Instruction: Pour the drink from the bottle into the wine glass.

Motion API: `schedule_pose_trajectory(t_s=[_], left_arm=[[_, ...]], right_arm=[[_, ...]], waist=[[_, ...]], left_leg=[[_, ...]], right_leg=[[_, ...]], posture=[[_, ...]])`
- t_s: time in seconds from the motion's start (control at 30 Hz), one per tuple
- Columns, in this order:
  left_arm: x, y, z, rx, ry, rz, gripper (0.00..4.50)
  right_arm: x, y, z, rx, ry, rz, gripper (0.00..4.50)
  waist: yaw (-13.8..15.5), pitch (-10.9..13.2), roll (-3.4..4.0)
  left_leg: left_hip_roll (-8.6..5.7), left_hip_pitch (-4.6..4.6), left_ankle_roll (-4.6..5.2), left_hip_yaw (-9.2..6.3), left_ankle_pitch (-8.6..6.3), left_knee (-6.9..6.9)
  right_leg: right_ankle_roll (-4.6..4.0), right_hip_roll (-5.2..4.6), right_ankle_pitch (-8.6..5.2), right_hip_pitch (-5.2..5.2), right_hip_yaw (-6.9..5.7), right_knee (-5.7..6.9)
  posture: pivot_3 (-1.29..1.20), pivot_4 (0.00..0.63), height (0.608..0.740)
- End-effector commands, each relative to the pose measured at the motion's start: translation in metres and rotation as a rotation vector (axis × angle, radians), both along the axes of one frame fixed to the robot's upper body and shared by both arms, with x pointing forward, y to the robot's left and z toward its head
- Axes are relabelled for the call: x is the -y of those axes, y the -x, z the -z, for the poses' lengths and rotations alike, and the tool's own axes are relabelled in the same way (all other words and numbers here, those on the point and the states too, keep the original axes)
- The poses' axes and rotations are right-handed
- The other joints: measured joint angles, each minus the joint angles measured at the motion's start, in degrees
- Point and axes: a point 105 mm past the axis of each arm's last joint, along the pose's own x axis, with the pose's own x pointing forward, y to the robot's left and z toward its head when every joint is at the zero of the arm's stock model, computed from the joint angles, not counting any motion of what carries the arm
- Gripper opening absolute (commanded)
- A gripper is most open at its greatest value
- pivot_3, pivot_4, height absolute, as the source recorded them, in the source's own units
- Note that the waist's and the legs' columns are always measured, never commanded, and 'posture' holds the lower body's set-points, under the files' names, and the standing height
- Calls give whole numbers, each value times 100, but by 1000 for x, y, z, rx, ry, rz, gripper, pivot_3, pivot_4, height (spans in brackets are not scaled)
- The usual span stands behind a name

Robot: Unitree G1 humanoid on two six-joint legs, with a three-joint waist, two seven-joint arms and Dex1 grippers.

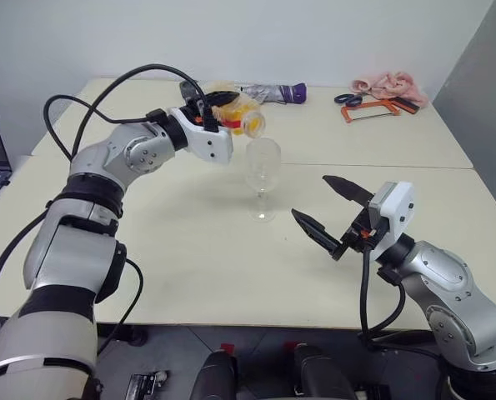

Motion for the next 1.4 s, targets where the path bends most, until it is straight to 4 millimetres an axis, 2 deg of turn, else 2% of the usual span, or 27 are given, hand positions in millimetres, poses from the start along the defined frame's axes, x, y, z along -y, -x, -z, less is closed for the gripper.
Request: schedule_pose_trajectory(t_s=[0.03, 0.53, 1.4], left_arm=[[2, 5, -25, 94, 5, 25, 1734], [-3, 3, -36, 190, -12, -5, 1734], [-6, -2, -39, 225, -21, -42, 1734]], right_arm=[[-1, 10, -10, 41, -12, -32, 4500], [-1, 15, -3, 14, -12, -43, 4500], [-8, 17, 0, 9, -41, -22, 4500]], waist=[[1, 0, 0], [0, 0, 0], [1, 0, 0]], left_leg=[[0, 0, 0, 0, 0, 0], [0, 2, 0, 4, 0, 1], [-1, 2, -1, 4, 0, 3]], right_leg=[[0, -1, 0, 0, 0, 0], [0, -1, 0, 0, 2, 3], [-1, -3, 0, 0, 1, 6]], posture=[[0, 150, 740], [0, 150, 740], [0, 150, 740]])
